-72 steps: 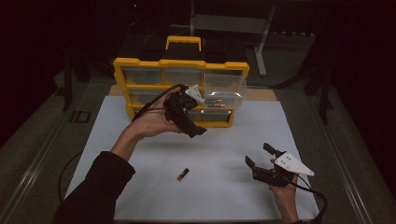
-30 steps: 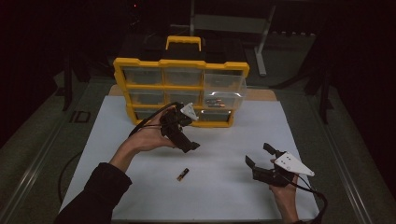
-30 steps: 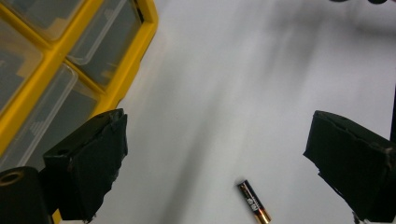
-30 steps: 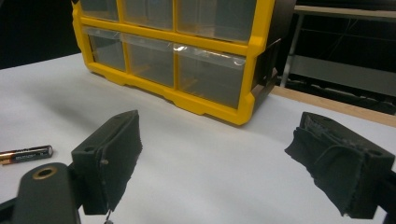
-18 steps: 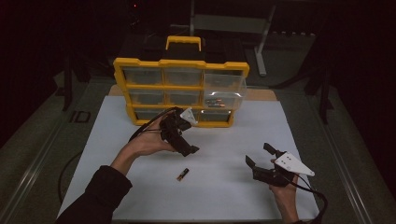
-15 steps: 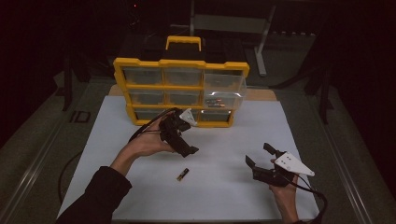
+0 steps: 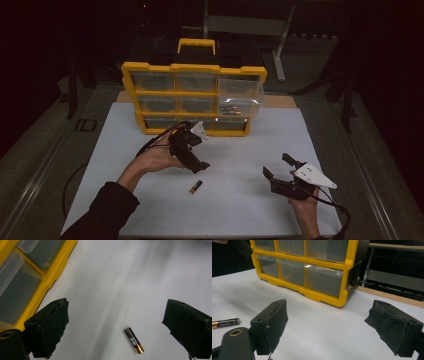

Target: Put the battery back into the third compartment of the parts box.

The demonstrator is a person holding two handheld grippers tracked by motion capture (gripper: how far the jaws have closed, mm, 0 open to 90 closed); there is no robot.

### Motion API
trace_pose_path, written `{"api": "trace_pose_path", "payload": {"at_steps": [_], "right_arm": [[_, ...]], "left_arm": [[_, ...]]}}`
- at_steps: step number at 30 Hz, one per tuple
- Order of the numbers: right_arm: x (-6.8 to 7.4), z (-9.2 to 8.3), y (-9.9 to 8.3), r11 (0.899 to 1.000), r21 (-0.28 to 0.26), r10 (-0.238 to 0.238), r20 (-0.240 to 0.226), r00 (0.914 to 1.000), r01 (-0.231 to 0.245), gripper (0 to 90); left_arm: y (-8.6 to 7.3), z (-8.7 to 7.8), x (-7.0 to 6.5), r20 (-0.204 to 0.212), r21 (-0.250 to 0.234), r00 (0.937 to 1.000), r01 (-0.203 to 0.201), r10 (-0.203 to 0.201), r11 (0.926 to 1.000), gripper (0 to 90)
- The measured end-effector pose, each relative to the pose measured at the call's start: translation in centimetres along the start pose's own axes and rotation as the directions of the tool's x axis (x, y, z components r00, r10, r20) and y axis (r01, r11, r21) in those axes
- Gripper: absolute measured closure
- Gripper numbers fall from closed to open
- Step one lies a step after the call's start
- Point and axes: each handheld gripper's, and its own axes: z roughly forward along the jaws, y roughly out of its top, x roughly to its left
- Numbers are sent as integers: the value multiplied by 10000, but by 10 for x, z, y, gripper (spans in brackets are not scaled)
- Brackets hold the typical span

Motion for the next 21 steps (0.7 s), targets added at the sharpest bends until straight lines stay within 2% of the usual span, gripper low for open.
{"api": "trace_pose_path", "payload": {"at_steps": [21], "right_arm": [[0, 0, 0, 10000, -7, 17, 13, 10000, -17, 143]], "left_arm": [[-16, 14, -4, -213, 481, 9990, 399, -389, 9980, 71]]}}
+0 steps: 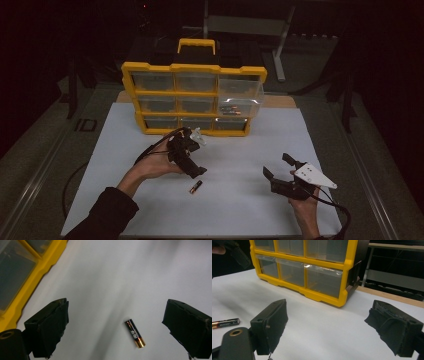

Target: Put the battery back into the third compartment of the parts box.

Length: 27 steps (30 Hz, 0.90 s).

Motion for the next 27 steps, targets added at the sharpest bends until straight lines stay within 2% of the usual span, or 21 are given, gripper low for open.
{"api": "trace_pose_path", "payload": {"at_steps": [17, 27], "right_arm": [[0, 0, 0, 10000, 2, -6, 4, 10000, 6, 143], [0, 0, 0, 10000, 9, 0, 1, 10000, 0, 143]], "left_arm": [[-10, 14, -6, -1, 467, 9997, 239, -239, 9986, 72], [-14, 22, -9, -130, 693, 9998, 141, -132, 9975, 76]]}}
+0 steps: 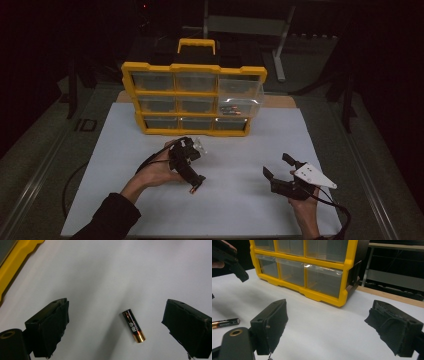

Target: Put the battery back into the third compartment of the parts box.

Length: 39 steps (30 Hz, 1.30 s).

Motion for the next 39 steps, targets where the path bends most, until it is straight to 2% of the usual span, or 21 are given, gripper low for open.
{"api": "trace_pose_path", "payload": {"at_steps": [12, 24, 39], "right_arm": [[0, 0, 0, 10000, 6, -8, -3, 10000, 8, 143], [0, 0, 0, 10000, 1, -11, 9, 10000, 11, 143], [0, 0, 0, 10000, 3, -3, 10, 10000, 3, 143]], "left_arm": [[-5, 8, -3, 23, 154, 9998, 195, -195, 9997, 78], [-9, 19, -8, -98, 487, 9999, 121, -116, 9987, 96], [-18, 36, -17, 109, 1034, 9999, 61, -73, 9946, 143]]}}
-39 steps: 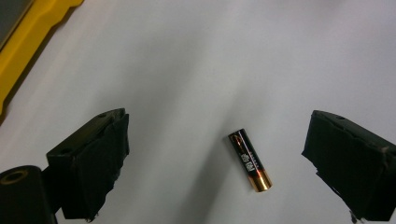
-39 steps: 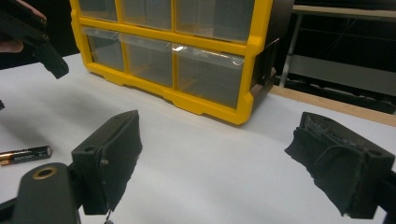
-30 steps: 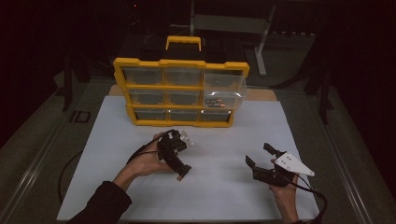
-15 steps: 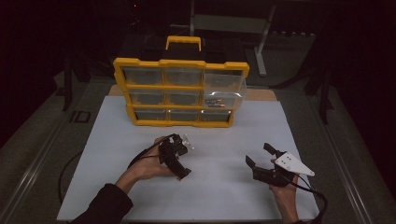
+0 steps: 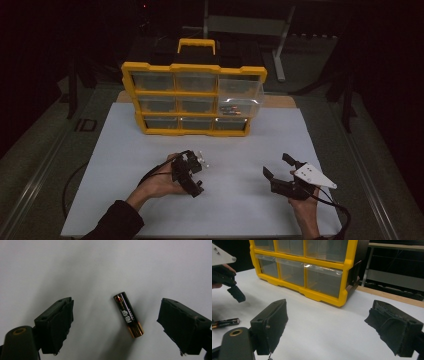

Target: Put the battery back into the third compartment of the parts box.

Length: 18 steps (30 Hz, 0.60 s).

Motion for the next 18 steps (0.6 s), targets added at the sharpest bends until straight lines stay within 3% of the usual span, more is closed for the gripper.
{"api": "trace_pose_path", "payload": {"at_steps": [10, 18], "right_arm": [[0, 0, 0, 10000, 3, 2, -3, 10000, -2, 143], [0, 0, 0, 10000, 2, -1, 2, 10000, 1, 143]], "left_arm": [[-2, 9, -5, 74, 284, 9998, -188, 186, 9994, 187], [-4, 12, -8, 181, 342, 9992, -354, 348, 9988, 315]]}}
